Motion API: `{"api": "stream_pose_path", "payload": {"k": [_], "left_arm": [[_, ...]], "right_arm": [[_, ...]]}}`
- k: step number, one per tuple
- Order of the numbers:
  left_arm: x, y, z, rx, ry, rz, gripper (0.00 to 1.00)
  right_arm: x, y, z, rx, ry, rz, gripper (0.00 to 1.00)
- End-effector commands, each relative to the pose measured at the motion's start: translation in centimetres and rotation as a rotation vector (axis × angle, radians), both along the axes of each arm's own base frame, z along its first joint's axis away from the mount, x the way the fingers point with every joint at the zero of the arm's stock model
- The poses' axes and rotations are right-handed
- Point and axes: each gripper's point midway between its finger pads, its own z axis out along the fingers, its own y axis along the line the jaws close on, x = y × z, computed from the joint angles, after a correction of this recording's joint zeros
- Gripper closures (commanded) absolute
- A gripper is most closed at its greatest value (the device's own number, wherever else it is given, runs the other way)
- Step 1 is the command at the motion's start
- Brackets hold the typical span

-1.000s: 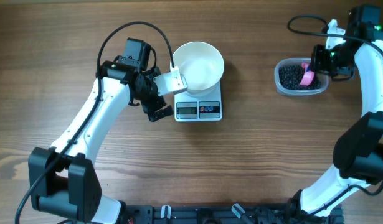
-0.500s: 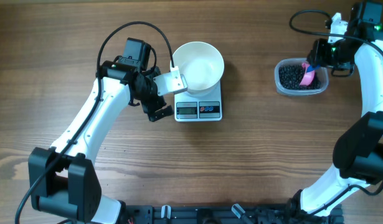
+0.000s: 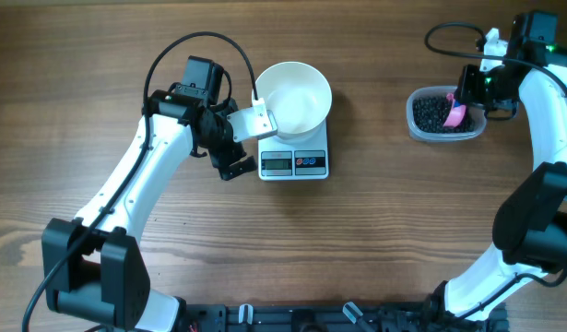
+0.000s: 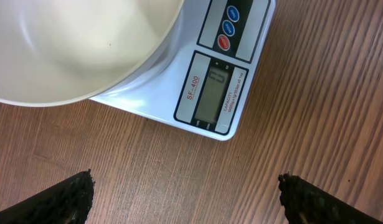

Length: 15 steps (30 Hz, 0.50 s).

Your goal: Scoop item into bowl and weigh 150g on scale

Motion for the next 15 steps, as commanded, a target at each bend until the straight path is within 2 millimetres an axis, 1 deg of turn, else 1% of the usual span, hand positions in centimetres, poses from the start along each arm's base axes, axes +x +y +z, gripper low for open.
{"api": "stream_pose_path", "payload": {"k": [1,4,8,10,12,13,15], "left_arm": [[-0.03,-0.38,0.16,-0.022,-0.001,-0.023,0.0],[-0.04,-0.38,0.16,-0.022,-0.001,-0.023,0.0],[-0.04,-0.38,0.16,-0.022,-0.001,-0.023,0.0],[-0.04,-0.38,0.16,-0.022,-0.001,-0.023,0.0],[-0.03,-0.38,0.16,-0.022,-0.001,-0.023,0.0],[-0.04,-0.38,0.16,-0.022,-0.001,-0.023,0.0],[-0.04,-0.38,0.16,-0.022,-0.001,-0.023,0.0]], "right_arm": [[-0.62,0.64,-0.65,0.021,0.032,0.009,0.73],[-0.65,0.65,-0.66,0.022,0.034,0.009,0.75],[-0.55,0.61,-0.75,0.02,0.029,0.009,0.87],[-0.57,0.63,-0.76,0.021,0.03,0.009,0.9],[-0.81,0.68,-0.82,0.023,0.04,0.009,0.89],[-0.92,0.71,-0.85,0.025,0.045,0.008,0.82],[-0.96,0.72,-0.86,0.025,0.047,0.009,0.8]]}}
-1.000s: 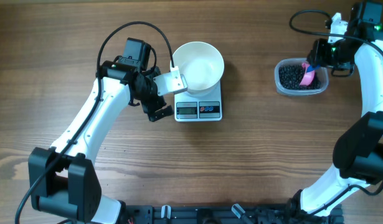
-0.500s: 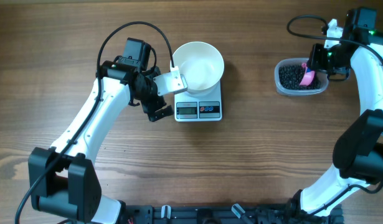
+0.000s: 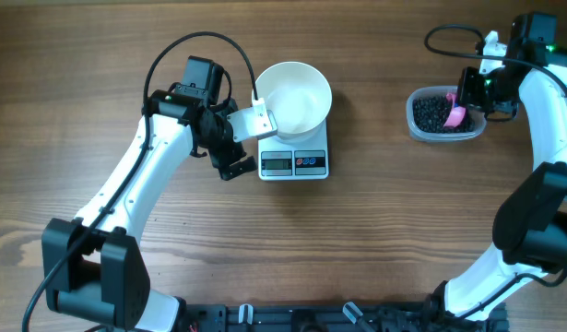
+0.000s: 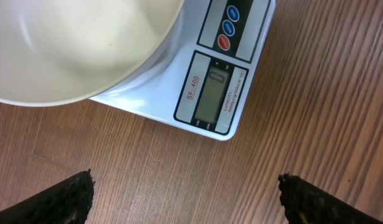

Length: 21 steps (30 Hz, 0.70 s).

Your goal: Scoop item into bowl and weigh 150g on scale

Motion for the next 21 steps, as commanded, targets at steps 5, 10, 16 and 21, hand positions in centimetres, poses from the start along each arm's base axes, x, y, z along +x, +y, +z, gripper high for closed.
{"api": "stream_pose_path", "payload": {"k": [5,10,16,21], "left_arm": [[0.0,-0.4,0.2,-0.022,-0.001,-0.023,0.0],[0.0,-0.4,0.2,-0.022,-0.001,-0.023,0.0],[0.0,-0.4,0.2,-0.022,-0.001,-0.023,0.0],[0.0,-0.4,0.2,-0.022,-0.001,-0.023,0.0]], "right_arm": [[-0.5,0.6,-0.7,0.021,0.026,0.004,0.86],[-1.1,-0.4,-1.0,-0.024,0.06,-0.043,0.96],[-0.7,-1.3,-0.9,-0.031,0.041,-0.071,0.96],[-1.0,2.8,-0.5,0.172,0.037,0.008,0.96]]}}
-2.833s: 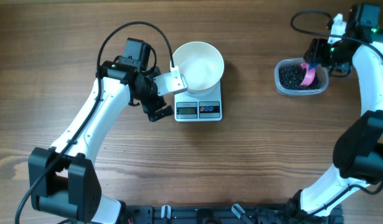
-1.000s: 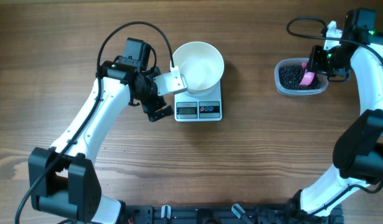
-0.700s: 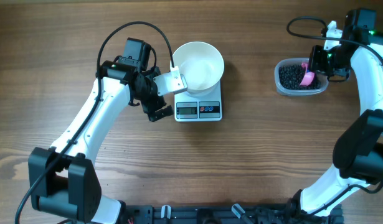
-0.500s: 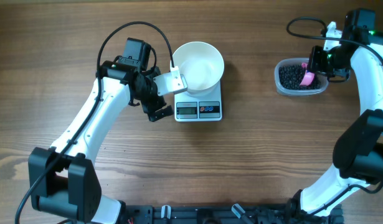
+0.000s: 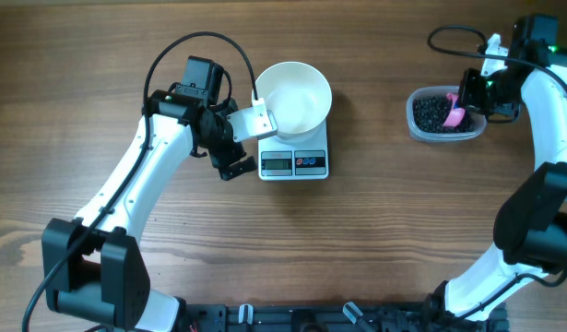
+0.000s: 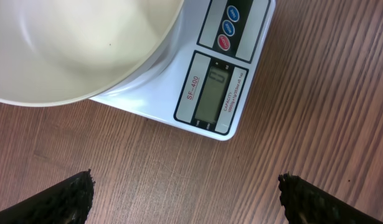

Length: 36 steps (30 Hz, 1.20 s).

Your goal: Scoop item into bowl and weigh 150g on scale

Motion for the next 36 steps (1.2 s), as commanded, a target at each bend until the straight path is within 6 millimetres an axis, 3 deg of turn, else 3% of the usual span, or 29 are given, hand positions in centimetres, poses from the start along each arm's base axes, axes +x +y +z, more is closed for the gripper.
{"api": "stream_pose_path", "payload": {"k": [1,7,14,18,23,31,36], "left_arm": [[0.0,-0.4,0.2,-0.022,-0.001,-0.023,0.0],[0.0,-0.4,0.2,-0.022,-0.001,-0.023,0.0],[0.0,-0.4,0.2,-0.022,-0.001,-0.023,0.0],[0.0,-0.4,0.2,-0.022,-0.001,-0.023,0.0],[0.0,-0.4,0.2,-0.022,-0.001,-0.023,0.0],[0.0,-0.4,0.2,-0.022,-0.001,-0.023,0.0],[0.0,-0.4,0.2,-0.022,-0.001,-0.023,0.0]], "right_arm": [[-0.7,2.9,-0.7,0.13,0.024,0.043,0.96],[-1.2,3.4,-2.2,0.139,0.044,0.031,0.96],[1.2,1.4,-2.0,0.034,-0.05,0.014,0.96],[-0.1,2.0,-2.6,0.072,0.008,-0.014,0.96],[-1.5,4.2,-3.6,0.191,0.049,0.008,0.96],[1.0,1.1,-4.0,0.044,-0.041,-0.076,0.95],[1.0,0.6,-4.1,0.021,-0.034,-0.107,0.95]]}}
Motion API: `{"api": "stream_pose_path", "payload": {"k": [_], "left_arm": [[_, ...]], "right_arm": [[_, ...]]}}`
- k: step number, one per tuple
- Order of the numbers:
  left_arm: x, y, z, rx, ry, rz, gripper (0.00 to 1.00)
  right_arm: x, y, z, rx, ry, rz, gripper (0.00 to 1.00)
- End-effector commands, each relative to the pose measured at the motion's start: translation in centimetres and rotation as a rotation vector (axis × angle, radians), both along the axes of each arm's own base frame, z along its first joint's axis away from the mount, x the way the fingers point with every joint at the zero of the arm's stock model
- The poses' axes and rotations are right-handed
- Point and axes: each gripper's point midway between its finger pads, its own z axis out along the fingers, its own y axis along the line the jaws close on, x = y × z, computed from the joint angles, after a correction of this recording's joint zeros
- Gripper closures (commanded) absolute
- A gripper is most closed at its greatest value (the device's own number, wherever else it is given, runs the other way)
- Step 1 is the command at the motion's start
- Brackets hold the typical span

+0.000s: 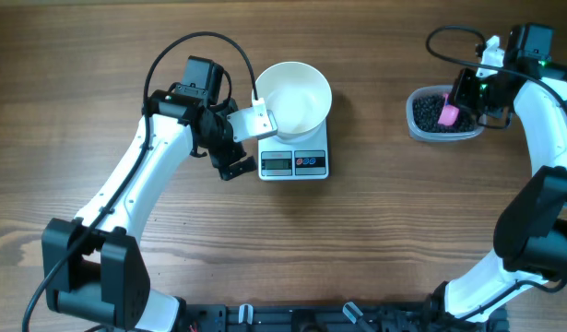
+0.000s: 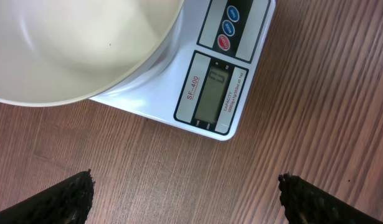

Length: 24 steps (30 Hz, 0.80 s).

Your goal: Scoop item into bowl and weigh 150g on scale

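Observation:
An empty white bowl [image 1: 295, 95] sits on the white digital scale [image 1: 295, 163]. The left wrist view shows the bowl [image 2: 73, 43] and the scale's display [image 2: 212, 94]. My left gripper [image 1: 233, 162] rests open on the wood just left of the scale, fingertips [image 2: 70, 198] wide apart with nothing between them. At the far right a clear container [image 1: 442, 114] holds dark beans. My right gripper [image 1: 458, 96] is over it, shut on a pink scoop [image 1: 447, 115] whose tip is down among the beans.
Bare wooden table [image 1: 357, 240] surrounds the scale and the container. A black cable [image 1: 449, 35] loops behind the right arm, another [image 1: 186, 46] behind the left arm. The arms' bases stand at the front edge.
My right gripper has shifted a little to the left over the container, and the pink scoop now sits nearer the middle of the beans. The left arm, bowl and scale are unchanged.
Through all earlier moments my left gripper stayed open beside the scale with the bowl empty on it. My right gripper held the pink scoop at the container's right side, with only slight shifts, and now holds it nearer the middle.

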Motion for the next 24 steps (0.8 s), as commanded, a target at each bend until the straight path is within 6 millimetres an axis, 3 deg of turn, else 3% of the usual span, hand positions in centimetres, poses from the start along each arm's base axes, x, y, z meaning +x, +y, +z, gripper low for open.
{"api": "stream_pose_path", "payload": {"k": [1,9,12,24], "left_arm": [[0.0,-0.4,0.1,-0.021,-0.001,-0.023,0.0],[0.0,-0.4,0.1,-0.021,-0.001,-0.023,0.0],[0.0,-0.4,0.1,-0.021,-0.001,-0.023,0.0],[0.0,-0.4,0.2,-0.021,-0.001,-0.023,0.0]], "right_arm": [[-1.0,-0.1,-3.1,-0.026,0.091,-0.034,0.95],[-3.3,0.5,-5.0,-0.006,0.173,-0.031,0.95],[-2.5,0.4,-4.8,0.005,0.136,-0.029,0.95],[-2.0,0.7,-1.7,0.375,-0.022,0.023,0.96]]}}
